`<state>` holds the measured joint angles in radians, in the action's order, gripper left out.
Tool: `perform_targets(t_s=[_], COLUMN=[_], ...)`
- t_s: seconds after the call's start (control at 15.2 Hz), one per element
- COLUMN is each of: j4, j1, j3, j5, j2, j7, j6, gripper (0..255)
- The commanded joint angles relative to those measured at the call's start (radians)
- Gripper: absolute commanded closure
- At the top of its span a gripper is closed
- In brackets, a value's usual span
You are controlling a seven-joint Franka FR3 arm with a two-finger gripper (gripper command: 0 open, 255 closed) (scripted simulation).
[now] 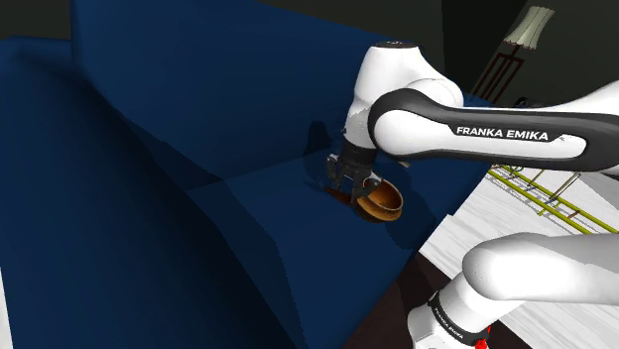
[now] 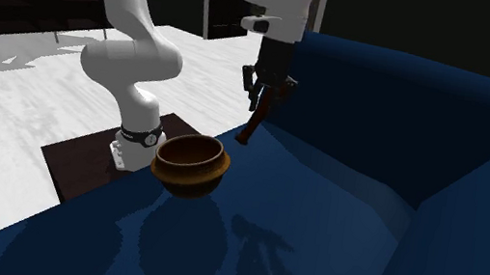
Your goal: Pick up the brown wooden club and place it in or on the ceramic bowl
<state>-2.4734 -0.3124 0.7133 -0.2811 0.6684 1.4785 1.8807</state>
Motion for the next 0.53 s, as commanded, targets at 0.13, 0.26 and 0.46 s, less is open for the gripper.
perform_targets(t_s=[0.13, 0.26, 0.46], j4=[0.045, 0.068, 0.104], j1=[-0.001, -0.003, -0.005], j3=[-0.024, -0.033, -0.047], j5=[0.012, 0.017, 0.026], j2=[0.012, 0.016, 0.019], j7=[-0.007, -0.009, -0.013], j6=[-0.058, -0.085, -0.125], gripper=[255, 255, 255])
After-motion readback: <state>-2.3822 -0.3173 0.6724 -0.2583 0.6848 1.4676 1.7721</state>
